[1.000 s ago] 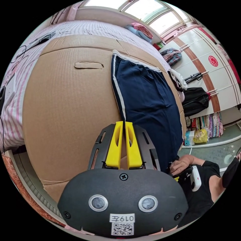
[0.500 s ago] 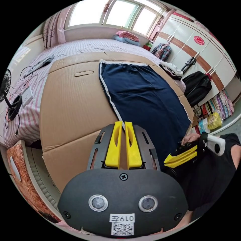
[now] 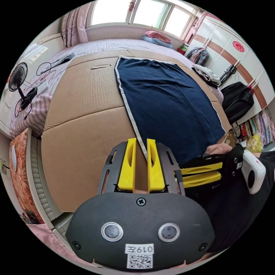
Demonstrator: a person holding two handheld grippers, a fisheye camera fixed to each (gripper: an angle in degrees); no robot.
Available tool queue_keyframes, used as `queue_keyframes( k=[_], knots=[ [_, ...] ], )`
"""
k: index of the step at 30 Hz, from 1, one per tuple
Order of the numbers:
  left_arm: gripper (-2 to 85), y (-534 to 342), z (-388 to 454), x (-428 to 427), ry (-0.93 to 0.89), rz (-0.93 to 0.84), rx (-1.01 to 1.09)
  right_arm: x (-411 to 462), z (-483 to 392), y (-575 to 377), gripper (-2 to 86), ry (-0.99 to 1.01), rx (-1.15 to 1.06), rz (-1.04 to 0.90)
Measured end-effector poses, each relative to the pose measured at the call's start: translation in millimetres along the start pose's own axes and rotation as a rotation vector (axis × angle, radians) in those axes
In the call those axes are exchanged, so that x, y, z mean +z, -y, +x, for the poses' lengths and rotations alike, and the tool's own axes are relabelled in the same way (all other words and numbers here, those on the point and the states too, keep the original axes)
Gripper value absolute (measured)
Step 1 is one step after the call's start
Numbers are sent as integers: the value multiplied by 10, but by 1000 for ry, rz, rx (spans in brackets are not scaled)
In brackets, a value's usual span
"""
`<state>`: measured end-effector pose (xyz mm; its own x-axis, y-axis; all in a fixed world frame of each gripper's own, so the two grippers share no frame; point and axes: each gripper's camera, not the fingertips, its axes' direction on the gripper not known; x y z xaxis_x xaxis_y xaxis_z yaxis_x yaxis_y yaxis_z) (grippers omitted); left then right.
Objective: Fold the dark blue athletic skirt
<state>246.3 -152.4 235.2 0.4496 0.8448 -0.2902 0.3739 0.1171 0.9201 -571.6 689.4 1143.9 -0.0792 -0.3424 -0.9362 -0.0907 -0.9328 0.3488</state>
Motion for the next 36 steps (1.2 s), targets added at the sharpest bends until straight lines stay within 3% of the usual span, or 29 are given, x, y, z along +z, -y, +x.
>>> queue_keyframes(
  k=[8, 21, 26, 31, 36],
  knots=[
    [9, -10, 280, -94, 4, -25, 40, -111, 146, -388, 10, 59, 21, 6],
    [8, 112, 813, -108, 113, -79, 96, -521, 655, -1457, 10, 147, 101, 64],
    [7, 228, 1006, -75, 121, -98, 126, -1103, 1495, -2566, -2, 202, 334, 129],
    [7, 371, 1186, -23, 128, -123, 165, -1733, 2242, -4169, -8, 33, 678, 61],
    [8, 536, 1339, 38, 115, -150, 194, -2542, 2661, -5990, -5, -70, 1074, 140]
  ],
)
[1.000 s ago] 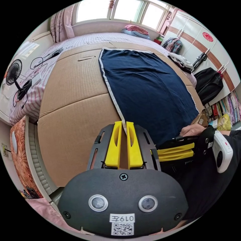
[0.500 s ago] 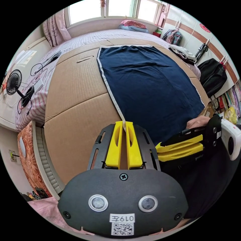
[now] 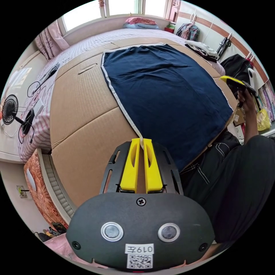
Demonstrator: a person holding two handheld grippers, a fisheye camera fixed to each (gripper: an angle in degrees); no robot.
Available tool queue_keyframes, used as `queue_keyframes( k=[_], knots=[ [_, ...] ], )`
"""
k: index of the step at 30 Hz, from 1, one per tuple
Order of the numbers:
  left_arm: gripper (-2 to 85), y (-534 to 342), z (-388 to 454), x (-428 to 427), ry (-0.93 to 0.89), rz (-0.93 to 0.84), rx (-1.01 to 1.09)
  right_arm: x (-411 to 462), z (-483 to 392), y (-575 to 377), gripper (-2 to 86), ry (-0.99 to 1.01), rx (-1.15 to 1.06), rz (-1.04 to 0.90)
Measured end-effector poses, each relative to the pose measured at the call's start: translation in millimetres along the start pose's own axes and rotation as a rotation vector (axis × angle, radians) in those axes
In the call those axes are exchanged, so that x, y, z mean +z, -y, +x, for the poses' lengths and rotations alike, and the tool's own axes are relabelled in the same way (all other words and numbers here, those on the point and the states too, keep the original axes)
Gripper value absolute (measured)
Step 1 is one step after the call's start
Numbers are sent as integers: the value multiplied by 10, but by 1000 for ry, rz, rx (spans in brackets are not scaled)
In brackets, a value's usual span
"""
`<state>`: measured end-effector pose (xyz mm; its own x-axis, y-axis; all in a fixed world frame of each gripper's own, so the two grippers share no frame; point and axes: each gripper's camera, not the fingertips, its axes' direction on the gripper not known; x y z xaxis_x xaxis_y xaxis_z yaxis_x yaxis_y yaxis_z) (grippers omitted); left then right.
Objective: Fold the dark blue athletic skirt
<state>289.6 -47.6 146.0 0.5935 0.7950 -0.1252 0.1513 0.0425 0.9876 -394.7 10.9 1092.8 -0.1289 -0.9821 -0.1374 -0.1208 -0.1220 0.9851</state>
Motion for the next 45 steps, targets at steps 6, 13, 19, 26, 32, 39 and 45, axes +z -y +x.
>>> queue_keyframes(
  k=[6, 13, 19, 26, 32, 39, 45],
  knots=[
    [8, 227, 173, 26, -10, -1, 6, -357, 1235, -527, 39, 98, 194, 17],
    [7, 534, 367, 64, -57, -6, -14, -290, 1928, -942, 73, 71, 303, -114],
    [7, 849, 540, -77, -103, 15, -13, -386, 2356, -1255, 47, 118, 358, -136],
    [8, 1738, 1233, -386, 154, 122, 166, -549, 2807, -1585, 9, 193, 373, -140],
    [8, 2927, 2329, -319, 93, 272, 488, -720, 3035, -1866, -4, 183, 378, -108],
    [9, 4536, 3426, 218, 14, 347, 634, -845, 3139, -2072, -4, 150, 370, -94],
    [12, 6070, 4130, 895, -205, 110, 481, -935, 3182, -2236, -1, 125, 353, -77]
  ],
)
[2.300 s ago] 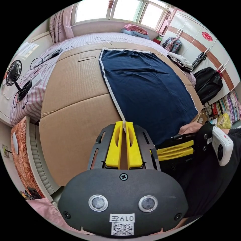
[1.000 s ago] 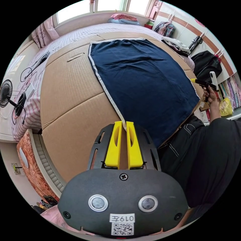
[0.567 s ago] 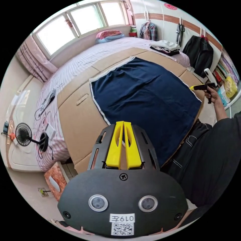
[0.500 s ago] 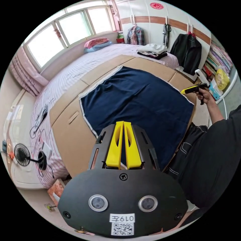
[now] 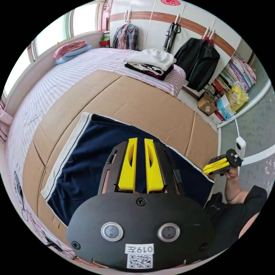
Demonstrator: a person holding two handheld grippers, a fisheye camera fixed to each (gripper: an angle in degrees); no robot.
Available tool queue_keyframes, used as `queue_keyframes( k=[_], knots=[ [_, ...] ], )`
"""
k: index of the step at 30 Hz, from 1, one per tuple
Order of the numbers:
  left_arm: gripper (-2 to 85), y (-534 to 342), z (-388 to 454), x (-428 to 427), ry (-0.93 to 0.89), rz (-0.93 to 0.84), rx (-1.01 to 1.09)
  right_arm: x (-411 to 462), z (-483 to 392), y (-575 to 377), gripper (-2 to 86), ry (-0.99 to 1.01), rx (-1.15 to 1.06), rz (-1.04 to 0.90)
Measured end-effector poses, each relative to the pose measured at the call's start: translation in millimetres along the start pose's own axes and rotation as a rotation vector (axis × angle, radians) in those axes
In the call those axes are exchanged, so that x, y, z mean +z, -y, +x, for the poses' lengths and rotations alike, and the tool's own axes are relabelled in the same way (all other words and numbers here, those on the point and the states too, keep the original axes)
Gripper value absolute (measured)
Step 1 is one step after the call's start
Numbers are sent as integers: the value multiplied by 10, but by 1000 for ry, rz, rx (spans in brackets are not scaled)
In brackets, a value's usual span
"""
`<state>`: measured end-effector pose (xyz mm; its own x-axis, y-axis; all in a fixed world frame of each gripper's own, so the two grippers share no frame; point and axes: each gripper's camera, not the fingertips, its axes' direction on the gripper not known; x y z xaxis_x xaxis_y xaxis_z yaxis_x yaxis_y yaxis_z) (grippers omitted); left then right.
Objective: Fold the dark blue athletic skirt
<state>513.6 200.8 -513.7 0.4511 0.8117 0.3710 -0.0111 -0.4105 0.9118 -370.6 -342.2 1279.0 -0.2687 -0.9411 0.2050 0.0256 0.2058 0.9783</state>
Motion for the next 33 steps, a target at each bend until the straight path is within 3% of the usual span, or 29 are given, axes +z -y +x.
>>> queue_keyframes(
  k=[3, 5, 8, 13, 33],
  knots=[
    [17, 560, 346, 305, 252, -34, 282, -43, 47, -59, -1, -4, -11, -1],
    [24, 766, 733, 628, 477, -92, 598, -79, 99, -103, -1, 5, -15, -2],
    [46, 950, 1006, 943, 491, -186, 853, -116, 163, -159, -1, 19, -13, 3],
    [79, 1466, 1029, 1215, 294, -284, 867, -173, 248, -256, 0, 39, -6, 13],
    [15, 2517, 1235, 2116, 217, -474, 924, -233, 272, -501, -2, 10, 14, 24]
  ],
)
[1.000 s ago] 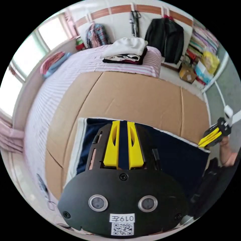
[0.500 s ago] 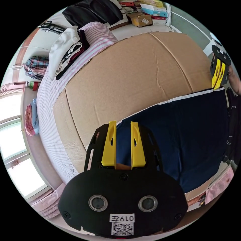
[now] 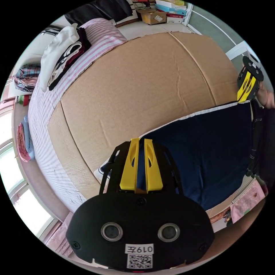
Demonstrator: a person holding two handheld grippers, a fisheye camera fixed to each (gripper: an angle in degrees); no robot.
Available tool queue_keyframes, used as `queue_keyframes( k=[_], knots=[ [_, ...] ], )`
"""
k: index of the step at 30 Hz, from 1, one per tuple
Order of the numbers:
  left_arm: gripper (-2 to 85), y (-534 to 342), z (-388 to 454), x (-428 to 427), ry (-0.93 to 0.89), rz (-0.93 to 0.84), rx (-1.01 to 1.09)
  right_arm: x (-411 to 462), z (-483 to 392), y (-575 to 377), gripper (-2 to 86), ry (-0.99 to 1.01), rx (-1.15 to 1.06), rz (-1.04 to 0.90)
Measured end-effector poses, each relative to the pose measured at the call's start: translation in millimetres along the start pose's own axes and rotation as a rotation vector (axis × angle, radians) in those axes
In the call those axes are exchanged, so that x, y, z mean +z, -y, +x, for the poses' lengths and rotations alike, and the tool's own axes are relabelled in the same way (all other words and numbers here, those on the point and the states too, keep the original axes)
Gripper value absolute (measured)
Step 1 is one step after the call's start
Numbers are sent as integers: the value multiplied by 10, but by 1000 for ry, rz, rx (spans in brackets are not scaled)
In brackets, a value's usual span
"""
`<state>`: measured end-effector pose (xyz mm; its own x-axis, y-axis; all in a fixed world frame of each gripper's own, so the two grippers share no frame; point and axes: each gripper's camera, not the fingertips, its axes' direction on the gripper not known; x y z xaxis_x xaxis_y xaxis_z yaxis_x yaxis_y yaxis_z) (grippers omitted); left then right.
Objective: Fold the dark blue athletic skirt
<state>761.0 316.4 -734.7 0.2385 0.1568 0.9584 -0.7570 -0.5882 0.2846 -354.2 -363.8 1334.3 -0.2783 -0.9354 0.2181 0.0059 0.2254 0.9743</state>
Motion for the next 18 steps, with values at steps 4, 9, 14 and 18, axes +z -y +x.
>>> queue_keyframes(
  k=[4, 9, 14, 18],
  knots=[
    [15, 44, -20, 49, 17, -1, -10, 9, 2, -5, -3, -13, 3, -7],
    [19, 29, 34, 103, 47, -9, -50, 83, -1, 55, 0, -18, 10, -13],
    [46, -155, 153, 114, 133, 24, -91, 141, -8, 92, 9, -13, 27, -7],
    [61, -404, 189, -4, 155, 86, -142, 126, 44, 42, 22, 47, 54, 5]
  ],
)
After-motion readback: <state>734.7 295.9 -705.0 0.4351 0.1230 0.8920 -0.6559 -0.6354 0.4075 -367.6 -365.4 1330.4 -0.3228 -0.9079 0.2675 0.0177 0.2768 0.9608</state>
